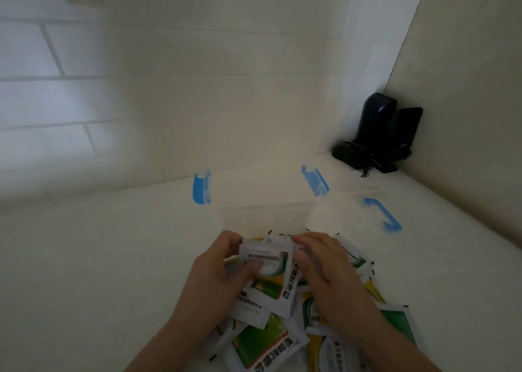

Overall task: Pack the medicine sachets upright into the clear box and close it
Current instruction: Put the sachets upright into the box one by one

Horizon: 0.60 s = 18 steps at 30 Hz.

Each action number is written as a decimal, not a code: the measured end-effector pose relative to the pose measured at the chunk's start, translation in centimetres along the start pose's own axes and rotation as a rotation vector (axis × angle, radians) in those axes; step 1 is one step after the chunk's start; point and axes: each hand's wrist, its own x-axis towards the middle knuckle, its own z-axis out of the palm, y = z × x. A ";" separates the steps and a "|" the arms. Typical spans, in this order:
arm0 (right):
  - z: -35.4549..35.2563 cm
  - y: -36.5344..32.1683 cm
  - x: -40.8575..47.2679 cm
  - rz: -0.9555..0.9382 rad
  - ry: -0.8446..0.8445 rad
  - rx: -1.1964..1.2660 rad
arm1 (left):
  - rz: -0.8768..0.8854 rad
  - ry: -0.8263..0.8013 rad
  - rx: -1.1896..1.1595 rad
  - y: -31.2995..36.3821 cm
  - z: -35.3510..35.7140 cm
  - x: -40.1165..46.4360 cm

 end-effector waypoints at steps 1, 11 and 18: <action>0.1 0.2 -0.2 0.011 0.010 0.021 | -0.013 0.035 -0.026 -0.1 -0.4 0.1; 1.1 0.9 -0.6 -0.080 0.008 -0.247 | -0.106 0.134 -0.127 -0.8 -2.5 0.7; -4.0 2.8 0.3 0.187 -0.041 -0.316 | -0.091 0.007 -0.106 -0.7 -2.3 0.1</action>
